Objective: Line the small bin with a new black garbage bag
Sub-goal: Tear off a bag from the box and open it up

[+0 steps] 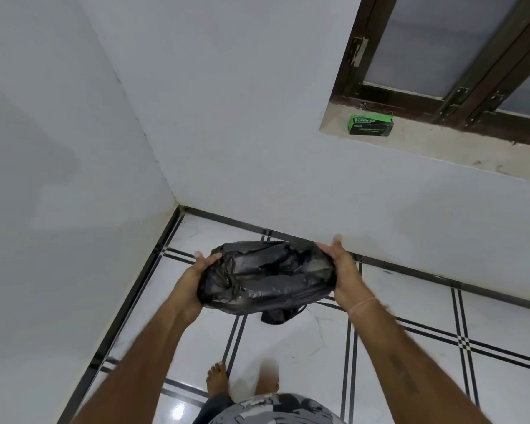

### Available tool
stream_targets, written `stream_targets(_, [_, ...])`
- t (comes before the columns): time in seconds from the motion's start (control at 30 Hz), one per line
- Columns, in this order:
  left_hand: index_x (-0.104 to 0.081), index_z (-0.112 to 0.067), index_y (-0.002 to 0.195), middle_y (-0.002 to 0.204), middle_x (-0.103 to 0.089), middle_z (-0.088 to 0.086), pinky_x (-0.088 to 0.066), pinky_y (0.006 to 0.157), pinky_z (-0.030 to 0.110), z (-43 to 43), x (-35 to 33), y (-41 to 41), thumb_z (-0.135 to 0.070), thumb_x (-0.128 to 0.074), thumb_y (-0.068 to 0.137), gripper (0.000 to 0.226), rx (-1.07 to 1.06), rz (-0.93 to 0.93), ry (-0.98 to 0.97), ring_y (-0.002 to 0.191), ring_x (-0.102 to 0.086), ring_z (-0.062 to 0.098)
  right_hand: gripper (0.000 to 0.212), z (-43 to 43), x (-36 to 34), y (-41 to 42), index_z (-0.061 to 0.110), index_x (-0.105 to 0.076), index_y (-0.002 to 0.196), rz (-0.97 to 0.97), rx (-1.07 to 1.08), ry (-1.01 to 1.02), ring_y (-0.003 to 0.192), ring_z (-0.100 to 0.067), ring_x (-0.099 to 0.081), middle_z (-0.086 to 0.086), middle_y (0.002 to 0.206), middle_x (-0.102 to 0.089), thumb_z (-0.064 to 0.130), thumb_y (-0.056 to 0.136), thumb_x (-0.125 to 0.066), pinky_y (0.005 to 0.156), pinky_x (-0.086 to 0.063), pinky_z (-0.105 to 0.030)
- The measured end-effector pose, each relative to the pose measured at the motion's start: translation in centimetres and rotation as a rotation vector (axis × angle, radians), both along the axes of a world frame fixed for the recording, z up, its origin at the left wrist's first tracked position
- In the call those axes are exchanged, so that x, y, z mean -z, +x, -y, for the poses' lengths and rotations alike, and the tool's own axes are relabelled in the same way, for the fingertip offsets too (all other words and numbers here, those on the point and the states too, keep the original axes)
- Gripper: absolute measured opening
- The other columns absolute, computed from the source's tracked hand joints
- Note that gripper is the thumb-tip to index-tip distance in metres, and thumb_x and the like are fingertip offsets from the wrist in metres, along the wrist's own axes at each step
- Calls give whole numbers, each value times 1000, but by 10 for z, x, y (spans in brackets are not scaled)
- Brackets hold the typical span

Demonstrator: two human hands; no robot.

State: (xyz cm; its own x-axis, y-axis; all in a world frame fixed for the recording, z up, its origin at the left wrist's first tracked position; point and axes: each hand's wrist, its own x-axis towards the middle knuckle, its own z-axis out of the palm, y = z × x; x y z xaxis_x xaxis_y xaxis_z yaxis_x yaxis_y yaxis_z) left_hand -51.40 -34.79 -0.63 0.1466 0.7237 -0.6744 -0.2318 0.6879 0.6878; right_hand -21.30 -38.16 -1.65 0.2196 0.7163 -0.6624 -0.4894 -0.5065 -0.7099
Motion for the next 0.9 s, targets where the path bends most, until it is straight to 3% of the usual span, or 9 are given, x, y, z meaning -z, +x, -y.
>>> stream_targets(0.17, [-82,-27,103,109,-81,-2,-55,105,42,-68,-80,45,-61,-43,103,53,-50,-224,397,114,-72,20,71,-74,-94,-38,16,-75,110,632,-64,354,112,-11,-66,-7,122,-76,80,92,-49,113,-50,-47])
stream_targets(0.27, [-75,-23,123,126,-75,-1,-52,105,32,-86,-125,63,-58,-34,107,56,-52,-329,861,123,-67,17,48,-79,-129,-47,30,-57,147,1286,90,864,124,-2,-60,5,138,-65,50,104,-49,103,-50,-23])
stream_targets(0.33, [-73,-14,121,121,-73,6,-48,97,32,-63,-82,63,-66,-27,105,71,268,-665,713,116,-66,24,55,-65,-85,-53,30,-59,144,1550,-348,568,113,-19,-70,-5,127,-71,61,104,-38,86,-54,-30])
stream_targets(0.4, [-73,-14,122,127,-72,17,-50,105,39,-5,-15,40,-93,-20,82,103,414,-671,295,114,-66,31,79,-18,-11,-56,28,-71,119,1285,-899,17,112,-30,-71,-6,116,-75,85,94,-22,89,-53,-36])
stream_targets(0.5, [-76,-19,120,134,-69,16,-48,112,43,36,49,-1,-88,-21,83,96,380,-528,-34,115,-65,29,93,25,43,-48,36,-81,111,760,-848,-161,118,-21,-69,6,118,-77,102,74,-28,106,-50,-38])
stream_targets(0.57, [-79,-21,109,125,-74,12,-48,112,44,29,43,-10,-84,-20,87,89,330,-485,-35,114,-68,29,97,22,41,-42,40,-84,104,583,-703,-125,118,-16,-69,12,114,-78,109,60,-32,115,-46,-40])
stream_targets(0.63, [-80,-21,111,116,-77,5,-48,112,43,-7,14,-8,-82,-16,93,90,251,-455,88,117,-69,26,86,-10,12,-42,40,-81,111,613,-532,-28,120,-13,-69,14,116,-79,102,74,-34,117,-45,-43])
stream_targets(0.8, [-74,-35,127,129,-73,-9,-43,113,32,-52,-57,5,-88,-18,90,85,29,-412,514,125,-63,10,55,-43,-87,-60,29,-55,152,1295,-135,565,134,-8,-55,6,146,-62,56,105,-43,109,-42,-24])
stream_targets(0.9, [-76,-32,122,125,-73,-4,-47,99,28,-22,-20,0,-81,-21,96,78,96,-447,399,121,-66,17,64,-25,-43,-73,34,-66,137,1283,-511,243,126,-19,-64,2,131,-72,74,100,-32,103,-48,-31])
